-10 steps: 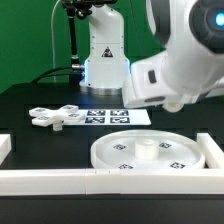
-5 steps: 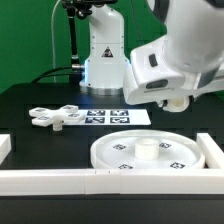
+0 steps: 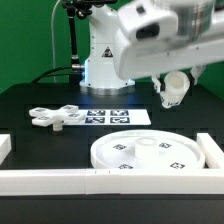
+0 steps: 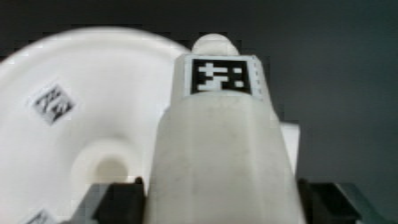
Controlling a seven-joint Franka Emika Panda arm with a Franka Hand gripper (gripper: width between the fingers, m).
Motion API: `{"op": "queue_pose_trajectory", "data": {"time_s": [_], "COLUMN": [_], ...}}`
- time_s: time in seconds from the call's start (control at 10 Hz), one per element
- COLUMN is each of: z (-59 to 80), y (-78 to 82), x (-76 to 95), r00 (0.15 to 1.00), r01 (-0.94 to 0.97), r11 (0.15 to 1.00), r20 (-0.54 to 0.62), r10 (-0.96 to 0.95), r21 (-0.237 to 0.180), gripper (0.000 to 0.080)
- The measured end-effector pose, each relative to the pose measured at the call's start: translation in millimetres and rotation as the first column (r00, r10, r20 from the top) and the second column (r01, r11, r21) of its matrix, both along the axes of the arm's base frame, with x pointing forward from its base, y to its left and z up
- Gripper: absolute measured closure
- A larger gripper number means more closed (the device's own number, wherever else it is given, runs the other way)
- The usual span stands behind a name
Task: Assemble round table
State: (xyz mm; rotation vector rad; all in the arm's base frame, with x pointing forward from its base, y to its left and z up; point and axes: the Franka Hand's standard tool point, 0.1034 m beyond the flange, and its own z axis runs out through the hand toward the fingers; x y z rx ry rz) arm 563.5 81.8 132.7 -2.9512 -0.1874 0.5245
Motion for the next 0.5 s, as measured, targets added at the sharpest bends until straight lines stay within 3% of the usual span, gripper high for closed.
{"op": "queue_pose_trajectory", "data": {"time_s": [0.2,0.5], "z": [-3.0,5.1], "y": [-3.2,-17.9], "x": [13.1,26.7], "r00": [0.983,0.911], "r01": [0.019,-0.052], "r11": [1.0,0.999], "r20": [0.182,0.41], "r10": [-0.018,0.053], "r21": [-0.004,-0.015], "gripper": [0.039,0.039]}}
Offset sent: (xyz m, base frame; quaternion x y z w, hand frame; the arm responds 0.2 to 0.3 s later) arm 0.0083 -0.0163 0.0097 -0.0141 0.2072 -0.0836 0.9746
